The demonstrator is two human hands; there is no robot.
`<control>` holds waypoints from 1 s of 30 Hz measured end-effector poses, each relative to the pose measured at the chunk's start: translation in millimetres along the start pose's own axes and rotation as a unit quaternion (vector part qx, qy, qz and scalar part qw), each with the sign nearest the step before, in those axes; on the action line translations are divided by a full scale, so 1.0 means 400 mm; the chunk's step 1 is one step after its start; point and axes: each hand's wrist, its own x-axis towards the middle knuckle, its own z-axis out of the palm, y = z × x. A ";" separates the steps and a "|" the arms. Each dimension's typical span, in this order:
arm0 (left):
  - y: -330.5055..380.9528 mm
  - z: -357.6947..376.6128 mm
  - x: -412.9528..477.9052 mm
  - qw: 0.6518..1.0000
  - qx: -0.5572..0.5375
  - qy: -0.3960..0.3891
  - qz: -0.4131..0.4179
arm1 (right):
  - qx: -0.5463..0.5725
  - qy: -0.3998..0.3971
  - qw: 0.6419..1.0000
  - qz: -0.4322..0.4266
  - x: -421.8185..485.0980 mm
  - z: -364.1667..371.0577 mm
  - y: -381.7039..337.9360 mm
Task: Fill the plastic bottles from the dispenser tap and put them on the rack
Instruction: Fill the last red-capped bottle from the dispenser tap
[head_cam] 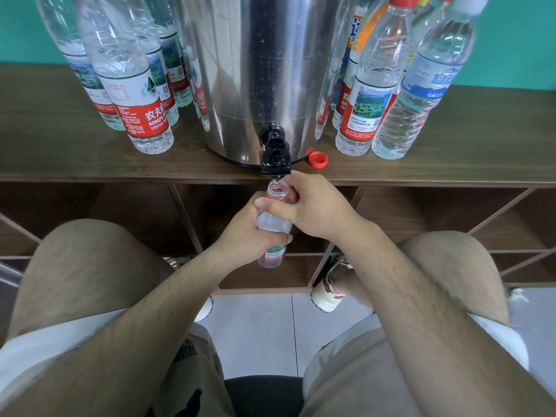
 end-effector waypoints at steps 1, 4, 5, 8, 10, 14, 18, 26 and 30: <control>0.000 0.000 0.000 1.000 -0.001 0.000 0.000 | 0.001 0.000 1.000 0.000 0.000 0.000 0.001; 0.001 -0.001 -0.002 1.000 0.004 -0.001 0.002 | 0.004 -0.004 1.000 -0.002 0.001 0.001 0.003; 0.002 -0.002 -0.002 1.000 0.006 -0.001 0.001 | 0.003 -0.004 1.000 -0.002 0.001 0.002 0.004; 0.003 -0.002 -0.002 1.000 0.004 -0.003 -0.003 | 0.000 -0.001 1.000 0.000 0.002 0.003 0.005; 0.005 -0.002 -0.002 1.000 -0.001 -0.004 -0.007 | -0.001 -0.002 1.000 0.000 0.003 0.004 0.006; 0.011 -0.002 -0.005 1.000 -0.004 -0.006 -0.012 | -0.004 -0.010 1.000 0.002 0.004 0.004 0.005; 0.017 -0.001 -0.006 1.000 0.005 -0.006 -0.012 | 0.001 -0.012 1.000 0.003 0.002 0.004 0.004; 0.030 -0.003 -0.015 1.000 0.013 -0.003 -0.029 | -0.005 -0.010 1.000 0.003 0.003 0.006 0.006; 0.038 -0.004 -0.019 0.999 0.024 -0.007 -0.026 | -0.009 -0.012 1.000 0.004 0.003 0.008 0.006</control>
